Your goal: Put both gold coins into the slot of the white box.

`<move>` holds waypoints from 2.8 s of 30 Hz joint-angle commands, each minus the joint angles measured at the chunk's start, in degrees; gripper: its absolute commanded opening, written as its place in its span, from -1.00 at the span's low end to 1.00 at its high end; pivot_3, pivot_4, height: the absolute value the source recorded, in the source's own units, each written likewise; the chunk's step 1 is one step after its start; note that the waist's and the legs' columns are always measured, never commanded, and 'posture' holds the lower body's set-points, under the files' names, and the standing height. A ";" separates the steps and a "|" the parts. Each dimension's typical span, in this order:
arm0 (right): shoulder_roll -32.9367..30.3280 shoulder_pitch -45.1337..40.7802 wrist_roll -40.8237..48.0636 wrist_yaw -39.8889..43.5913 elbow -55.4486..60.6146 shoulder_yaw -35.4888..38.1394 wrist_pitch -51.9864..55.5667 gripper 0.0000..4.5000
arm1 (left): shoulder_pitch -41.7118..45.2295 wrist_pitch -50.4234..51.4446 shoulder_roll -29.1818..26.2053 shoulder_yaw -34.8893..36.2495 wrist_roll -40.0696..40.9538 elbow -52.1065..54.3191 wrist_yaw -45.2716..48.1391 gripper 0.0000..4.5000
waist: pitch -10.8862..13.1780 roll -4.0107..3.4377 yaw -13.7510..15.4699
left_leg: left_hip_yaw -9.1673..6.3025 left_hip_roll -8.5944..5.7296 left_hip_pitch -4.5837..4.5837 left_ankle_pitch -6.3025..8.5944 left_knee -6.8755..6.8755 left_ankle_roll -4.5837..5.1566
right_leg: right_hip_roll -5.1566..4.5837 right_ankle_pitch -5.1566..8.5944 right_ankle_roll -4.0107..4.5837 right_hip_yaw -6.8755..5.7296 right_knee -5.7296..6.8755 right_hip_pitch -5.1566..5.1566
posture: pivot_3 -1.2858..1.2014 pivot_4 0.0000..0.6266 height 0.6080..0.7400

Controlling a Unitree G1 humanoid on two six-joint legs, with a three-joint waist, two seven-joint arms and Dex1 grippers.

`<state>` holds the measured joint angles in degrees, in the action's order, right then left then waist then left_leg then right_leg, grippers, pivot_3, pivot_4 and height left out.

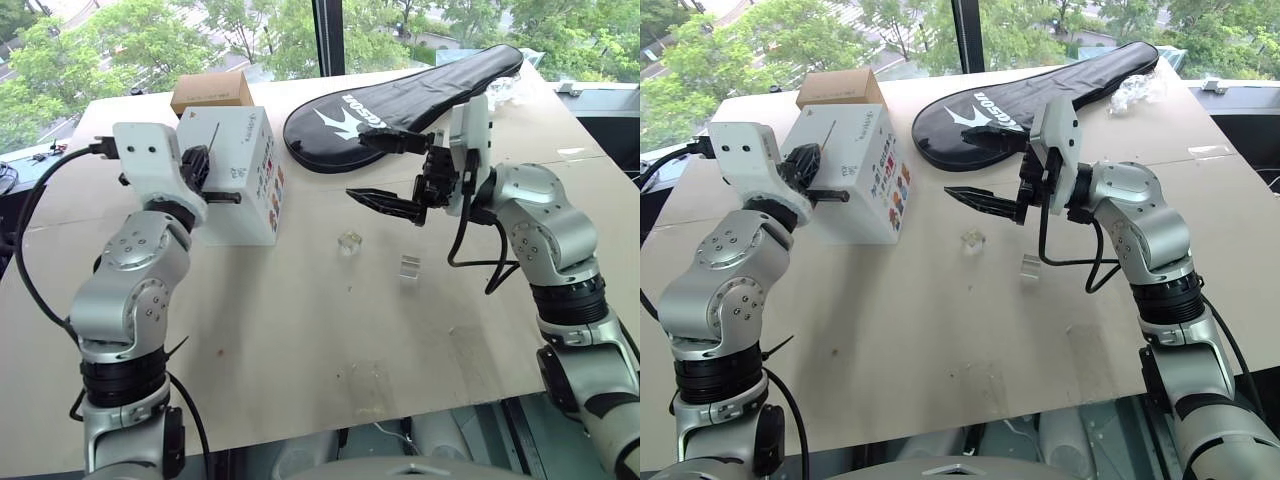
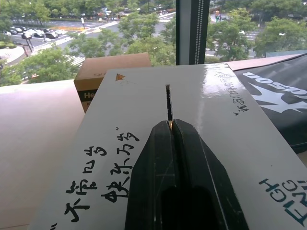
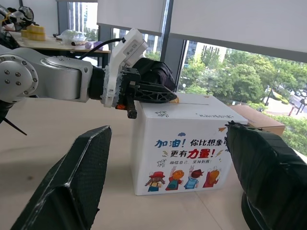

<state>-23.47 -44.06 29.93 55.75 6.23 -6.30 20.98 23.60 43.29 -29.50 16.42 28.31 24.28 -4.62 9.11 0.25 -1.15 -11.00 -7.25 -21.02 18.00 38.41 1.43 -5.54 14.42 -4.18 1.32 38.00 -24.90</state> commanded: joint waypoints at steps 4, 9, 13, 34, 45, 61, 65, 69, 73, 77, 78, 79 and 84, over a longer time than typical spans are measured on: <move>0.01 -0.62 0.75 -0.27 2.15 1.58 0.27 0.90 | 1.08 1.67 -0.56 1.00 -3.72 0.31 -0.68 -0.25 | -0.01 0.01 0.02 | -0.01 0.00 0.00 0.00 0.03 0.00 | 0.00 0.00 0.00 -0.01 0.03 0.01 | 0.03 -0.52 1.00; -2.71 2.04 -3.65 -3.21 2.88 -1.74 5.35 0.90 | -1.00 -3.05 -1.17 2.14 -2.44 2.06 7.23 0.82 | -0.03 0.04 0.15 | -0.01 0.00 -0.01 0.00 0.06 0.00 | -0.01 -0.02 0.00 -0.03 0.02 0.03 | 0.03 -0.52 1.00; -0.96 6.62 -10.16 -10.40 3.83 -5.76 6.65 0.90 | -3.80 -7.22 -0.09 7.09 4.06 4.99 14.75 0.98 | -0.05 0.07 -0.03 | -0.01 -0.01 -0.01 0.00 0.07 0.00 | -0.01 -0.02 0.00 -0.04 0.00 0.03 | 0.03 -0.52 1.00; 14.65 11.49 -24.94 -22.23 -11.48 -12.22 -2.00 0.34 | -37.29 -3.68 -18.89 16.20 20.51 15.19 49.90 1.00 | -0.09 0.05 -1.20 | 0.13 0.12 0.26 0.00 -0.05 -0.01 | 0.22 -0.11 0.16 0.14 0.06 0.11 | 0.03 -0.52 1.00; 14.67 12.34 -24.89 -21.07 -10.89 -12.12 -0.37 -0.97 | -37.80 -4.46 -18.65 15.83 19.77 15.15 50.17 1.00 | -0.10 0.05 -1.25 | 0.15 0.15 0.27 0.00 -0.06 -0.02 | 0.23 -0.12 0.16 0.16 0.04 0.11 | 0.03 -0.52 1.00; 26.04 7.45 11.69 -24.52 3.27 8.30 28.84 -0.97 | -32.19 -7.96 6.20 11.97 46.85 12.18 33.16 1.00 | -0.12 0.06 -1.25 | 0.13 0.17 0.27 0.00 -0.02 -0.02 | 0.22 -0.14 0.17 0.15 0.07 0.12 | 0.03 -0.52 1.00; 28.75 5.61 23.20 -28.01 4.97 13.01 36.05 -0.97 | -28.52 -11.80 13.40 9.24 54.49 12.25 28.28 1.00 | -0.12 0.07 -1.16 | 0.15 0.19 0.27 0.00 0.05 -0.02 | 0.25 -0.21 0.19 0.16 0.09 0.12 | 0.03 -0.52 1.00; 29.36 5.05 31.16 -30.35 6.33 14.40 40.02 -0.97 | -27.36 -14.99 20.40 4.86 60.04 14.60 25.37 1.00 | -0.17 0.11 -1.19 | 0.20 0.18 0.27 0.00 0.11 -0.02 | 0.24 -0.24 0.14 0.19 0.06 0.16 | 0.03 -0.52 1.00; 28.76 4.94 37.06 -31.83 7.59 13.94 42.75 -0.99 | -28.08 -15.60 22.78 0.47 61.36 15.32 24.99 0.89 | -0.18 0.10 -1.35 | 0.28 0.19 0.27 0.00 0.10 -0.02 | 0.26 -0.25 0.13 0.29 0.08 0.13 | 0.03 -0.52 1.00; 28.50 4.83 39.91 -33.14 7.77 12.84 42.94 -1.00 | -27.70 -16.31 22.30 -1.16 61.41 14.56 24.89 0.16 | -0.19 0.09 -1.32 | 0.30 0.21 0.30 0.00 0.10 -0.02 | 0.30 -0.25 0.14 0.31 0.11 0.13 | 0.03 -0.52 1.00; 28.44 4.80 40.51 -33.35 7.84 12.55 42.88 -1.00 | -27.62 -16.08 21.96 -1.82 61.43 14.46 24.87 -0.09 | -0.19 0.09 -1.31 | 0.31 0.21 0.30 -0.01 0.11 -0.02 | 0.31 -0.26 0.15 0.32 0.11 0.13 | 0.03 -0.52 1.00; 28.38 4.76 41.06 -33.65 7.86 12.35 42.79 -1.00 | -27.64 -15.64 21.48 -2.63 61.14 14.53 25.02 -0.26 | -0.19 0.09 -1.28 | 0.31 0.21 0.30 -0.01 0.11 -0.02 | 0.31 -0.27 0.15 0.32 0.11 0.13 | 0.03 -0.52 1.00; 27.91 4.63 42.44 -34.83 8.06 11.14 41.72 -1.00 | -28.01 -15.28 19.60 -4.25 61.33 14.40 25.68 -0.74 | -0.19 0.08 -1.30 | 0.33 0.21 0.29 0.00 0.11 -0.02 | 0.32 -0.28 0.13 0.34 0.10 0.12 | 0.03 -0.52 1.00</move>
<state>4.38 -37.98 70.31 21.26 11.45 5.22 63.54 -4.44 28.21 -9.02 12.66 88.61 37.21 20.22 8.92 0.33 -2.46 -10.68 -7.04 -20.72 18.00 38.52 1.41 -5.21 14.15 -4.05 1.66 38.10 -24.78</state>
